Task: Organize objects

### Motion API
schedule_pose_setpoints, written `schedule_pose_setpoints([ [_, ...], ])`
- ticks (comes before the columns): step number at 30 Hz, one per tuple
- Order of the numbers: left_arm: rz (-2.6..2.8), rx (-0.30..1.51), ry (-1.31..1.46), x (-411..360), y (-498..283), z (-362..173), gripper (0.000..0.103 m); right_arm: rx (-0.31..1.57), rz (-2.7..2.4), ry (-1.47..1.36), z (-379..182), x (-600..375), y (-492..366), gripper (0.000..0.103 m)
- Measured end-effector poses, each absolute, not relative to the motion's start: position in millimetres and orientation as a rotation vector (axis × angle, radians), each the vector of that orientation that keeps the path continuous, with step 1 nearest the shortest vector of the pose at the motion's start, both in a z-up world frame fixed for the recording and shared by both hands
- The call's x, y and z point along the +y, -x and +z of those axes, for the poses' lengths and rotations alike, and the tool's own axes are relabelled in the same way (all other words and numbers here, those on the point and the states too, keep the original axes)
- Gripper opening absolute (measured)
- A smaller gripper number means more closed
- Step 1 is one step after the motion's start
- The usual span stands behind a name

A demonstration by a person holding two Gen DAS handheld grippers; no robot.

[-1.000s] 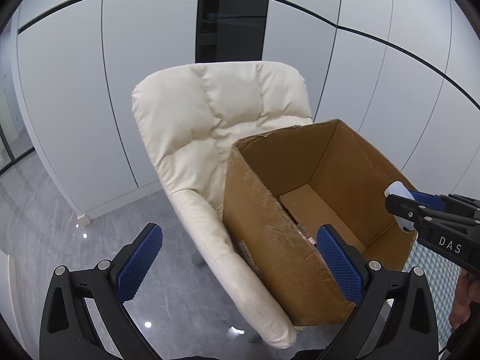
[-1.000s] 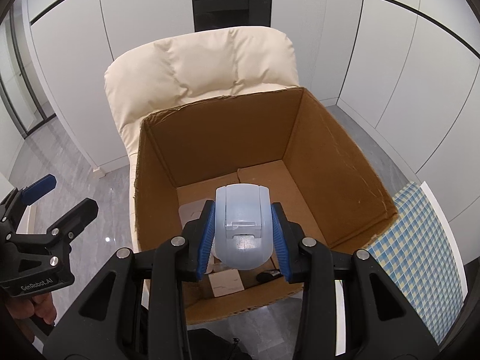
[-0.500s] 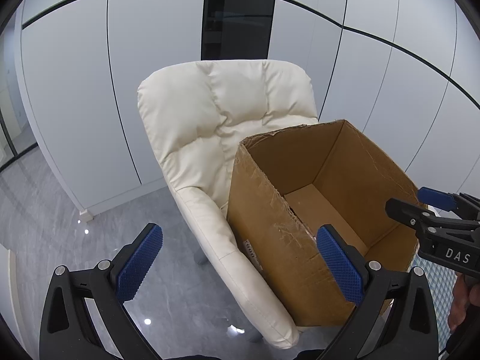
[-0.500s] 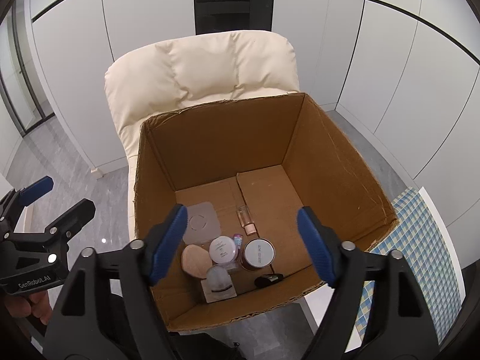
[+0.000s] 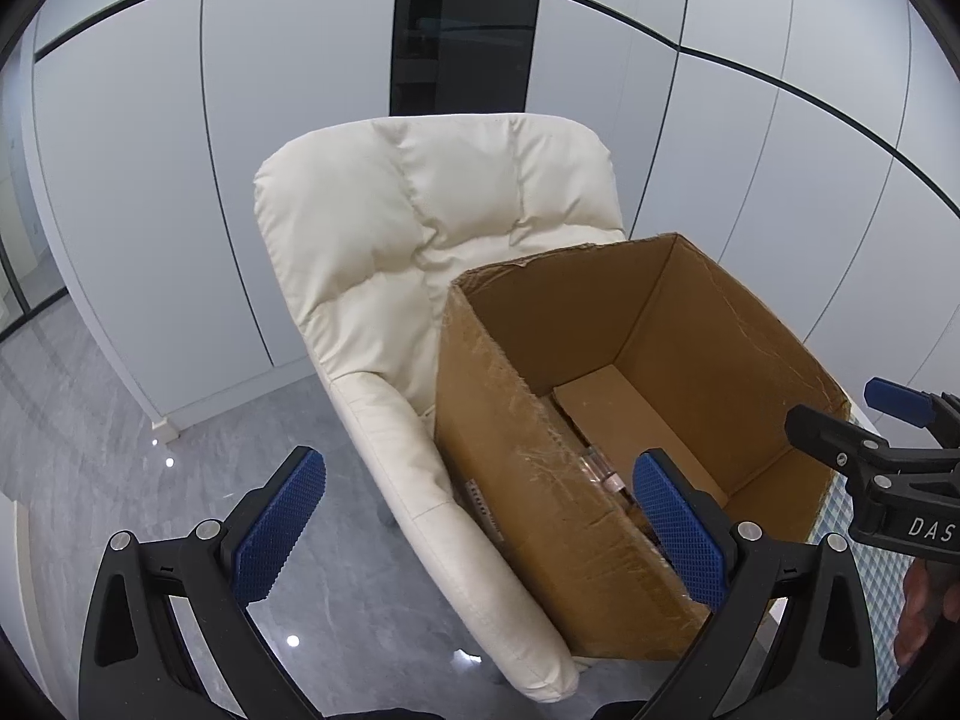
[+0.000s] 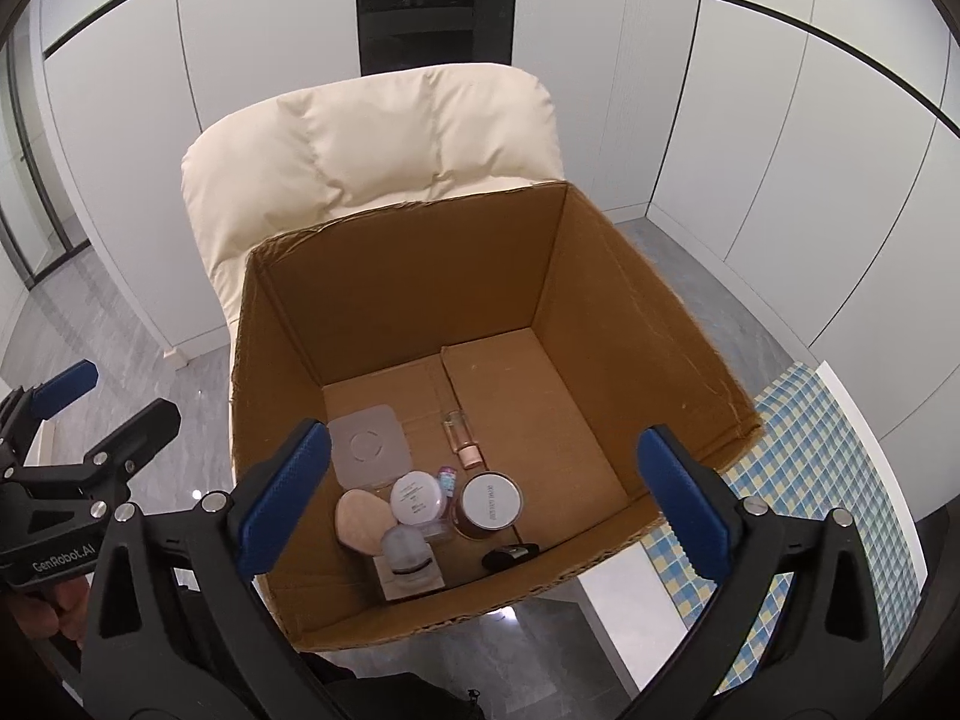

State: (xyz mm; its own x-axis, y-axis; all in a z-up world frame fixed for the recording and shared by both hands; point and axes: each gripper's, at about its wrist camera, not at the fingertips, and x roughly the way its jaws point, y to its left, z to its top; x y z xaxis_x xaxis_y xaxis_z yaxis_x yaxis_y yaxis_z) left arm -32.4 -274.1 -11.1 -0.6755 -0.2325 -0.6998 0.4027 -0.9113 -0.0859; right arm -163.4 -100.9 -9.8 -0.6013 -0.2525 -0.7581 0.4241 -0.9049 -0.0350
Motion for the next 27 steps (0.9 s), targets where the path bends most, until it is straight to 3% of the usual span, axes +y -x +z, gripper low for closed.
schedule_pose_setpoints([
  [27, -2.663, 0.285, -1.087, -218, 69, -13, 0.102, 0.224, -2.583, -1.185, -11, -31, 165, 0.103],
])
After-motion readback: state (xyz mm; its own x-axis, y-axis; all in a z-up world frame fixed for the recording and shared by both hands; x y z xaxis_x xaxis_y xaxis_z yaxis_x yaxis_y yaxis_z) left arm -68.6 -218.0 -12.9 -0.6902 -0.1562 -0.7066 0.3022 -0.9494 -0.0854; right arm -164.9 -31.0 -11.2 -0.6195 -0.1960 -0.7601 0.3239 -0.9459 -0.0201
